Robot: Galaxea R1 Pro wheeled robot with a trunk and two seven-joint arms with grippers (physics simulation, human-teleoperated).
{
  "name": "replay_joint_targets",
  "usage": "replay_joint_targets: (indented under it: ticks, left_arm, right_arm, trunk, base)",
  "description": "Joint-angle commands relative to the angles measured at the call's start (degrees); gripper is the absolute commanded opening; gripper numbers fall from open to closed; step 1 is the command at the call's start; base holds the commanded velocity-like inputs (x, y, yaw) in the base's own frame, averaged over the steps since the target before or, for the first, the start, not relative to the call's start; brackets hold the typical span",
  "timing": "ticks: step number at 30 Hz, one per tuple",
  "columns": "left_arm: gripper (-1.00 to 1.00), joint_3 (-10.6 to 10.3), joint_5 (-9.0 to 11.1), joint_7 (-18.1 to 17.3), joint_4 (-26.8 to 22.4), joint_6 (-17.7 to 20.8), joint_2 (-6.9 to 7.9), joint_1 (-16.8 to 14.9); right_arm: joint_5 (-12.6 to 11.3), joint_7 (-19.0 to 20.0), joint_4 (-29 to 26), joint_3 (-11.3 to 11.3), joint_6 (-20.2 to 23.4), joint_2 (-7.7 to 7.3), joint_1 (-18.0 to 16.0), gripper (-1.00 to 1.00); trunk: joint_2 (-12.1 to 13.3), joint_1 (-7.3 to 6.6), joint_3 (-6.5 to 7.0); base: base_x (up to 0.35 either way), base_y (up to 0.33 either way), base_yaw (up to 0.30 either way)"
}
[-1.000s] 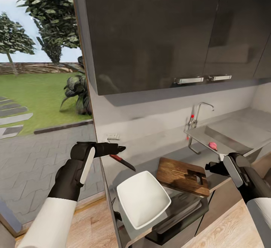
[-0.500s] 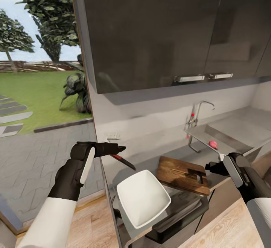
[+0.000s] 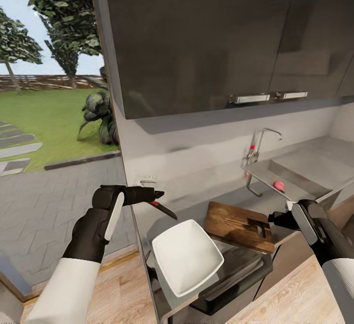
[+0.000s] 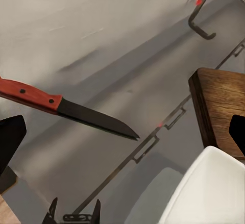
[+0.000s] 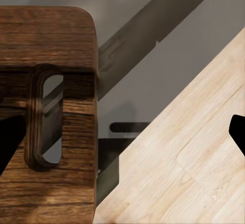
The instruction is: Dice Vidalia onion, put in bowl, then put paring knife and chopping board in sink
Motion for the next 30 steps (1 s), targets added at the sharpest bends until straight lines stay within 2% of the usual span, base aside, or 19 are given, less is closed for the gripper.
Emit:
replay_joint_targets:
  ticks: [1, 20, 30]
  left_arm:
    - [1.0, 0.03, 0.02, -0.08, -0.04, 0.29, -0.02, -0.05]
    - [1.0, 0.03, 0.02, -0.08, -0.04, 0.29, -0.02, -0.06]
    - [1.0, 0.03, 0.02, -0.08, -0.04, 0.24, -0.02, -0.06]
  right_arm:
    - [-0.61, -0.53, -0.06, 0.0, 0.16, -0.01, -0.05, 1.0]
    - [-0.61, -0.51, -0.07, 0.01, 0.16, -0.01, -0.05, 1.0]
    - [-0.61, -0.5, -0.07, 0.01, 0.16, -0.01, -0.05, 1.0]
  trunk:
    - [-0.14, 0.04, -0.21]
    - [-0.14, 0.04, -0.45]
    - [-0.14, 0.04, -0.45]
  base:
    - [0.0, 0.0, 0.0]
    - [0.0, 0.0, 0.001]
    - [0.0, 0.0, 0.096]
